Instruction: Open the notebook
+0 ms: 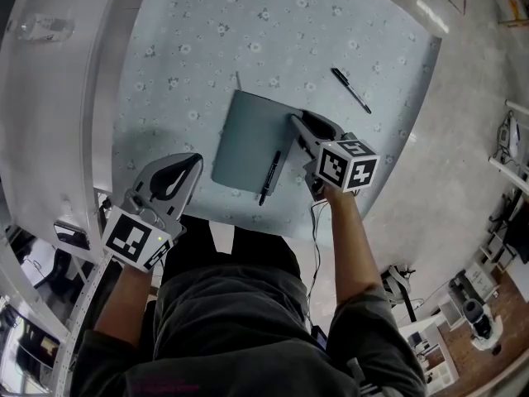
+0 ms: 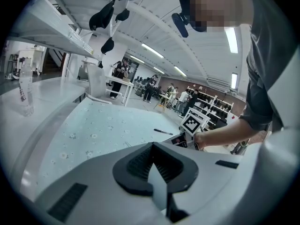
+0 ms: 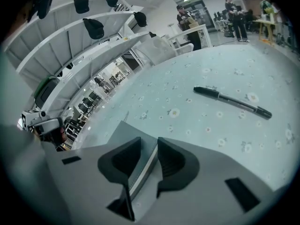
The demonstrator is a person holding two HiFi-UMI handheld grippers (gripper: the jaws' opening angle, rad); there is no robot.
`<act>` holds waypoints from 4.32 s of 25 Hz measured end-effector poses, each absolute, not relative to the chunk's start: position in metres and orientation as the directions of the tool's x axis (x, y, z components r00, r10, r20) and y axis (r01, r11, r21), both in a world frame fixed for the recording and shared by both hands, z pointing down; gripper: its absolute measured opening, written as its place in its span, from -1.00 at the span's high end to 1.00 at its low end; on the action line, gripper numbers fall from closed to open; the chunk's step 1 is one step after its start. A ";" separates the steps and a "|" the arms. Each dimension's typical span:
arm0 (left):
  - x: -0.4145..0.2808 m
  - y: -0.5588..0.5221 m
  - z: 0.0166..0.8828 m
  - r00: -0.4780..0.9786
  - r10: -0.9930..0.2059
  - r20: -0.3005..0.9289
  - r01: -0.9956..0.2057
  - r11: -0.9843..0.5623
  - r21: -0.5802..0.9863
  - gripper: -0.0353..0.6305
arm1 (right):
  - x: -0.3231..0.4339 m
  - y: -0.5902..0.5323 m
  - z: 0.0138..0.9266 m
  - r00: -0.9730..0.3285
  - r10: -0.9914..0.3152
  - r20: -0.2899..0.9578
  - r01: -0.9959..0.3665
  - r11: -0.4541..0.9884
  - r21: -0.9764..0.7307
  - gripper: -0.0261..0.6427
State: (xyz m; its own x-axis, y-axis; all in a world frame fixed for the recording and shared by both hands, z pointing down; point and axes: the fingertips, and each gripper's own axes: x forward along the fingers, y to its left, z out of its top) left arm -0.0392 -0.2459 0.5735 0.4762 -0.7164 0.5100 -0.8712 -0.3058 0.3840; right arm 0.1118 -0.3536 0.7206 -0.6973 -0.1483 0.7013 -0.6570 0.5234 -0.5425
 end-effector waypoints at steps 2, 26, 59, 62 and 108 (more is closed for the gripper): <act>-0.042 -0.245 0.575 0.472 -0.717 0.514 -0.873 -0.298 0.385 0.89 | 0.112 -0.354 0.722 -0.695 -0.140 0.705 -0.657 0.522 -0.544 0.58; -0.078 -0.242 0.548 0.495 -0.741 0.453 -0.858 -0.334 0.392 0.89 | 0.088 -0.361 0.656 -0.804 -0.220 0.552 -0.594 0.305 -0.744 0.83; -0.235 -0.190 0.515 0.424 -0.822 0.381 -0.871 -0.255 0.419 0.89 | -0.147 -0.320 0.644 -0.681 -0.173 0.712 -0.692 0.469 -0.548 0.78; -0.239 -0.189 0.517 0.420 -0.821 0.387 -0.873 -0.248 0.420 0.89 | -0.162 -0.318 0.662 -0.661 -0.154 0.734 -0.697 0.489 -0.525 0.91; -0.169 -0.222 0.399 0.489 -0.817 0.306 -0.872 -0.453 0.182 0.89 | -0.081 -0.290 0.462 -0.818 -0.346 0.459 -0.550 0.701 -0.453 0.91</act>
State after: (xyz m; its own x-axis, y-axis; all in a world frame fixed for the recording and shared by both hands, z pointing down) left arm -0.1689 -0.2216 0.3987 0.4885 -0.8172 0.3059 -0.8725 -0.4533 0.1825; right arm -0.0813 -0.2898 0.4620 -0.8183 -0.3455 0.4593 -0.5505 0.7011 -0.4532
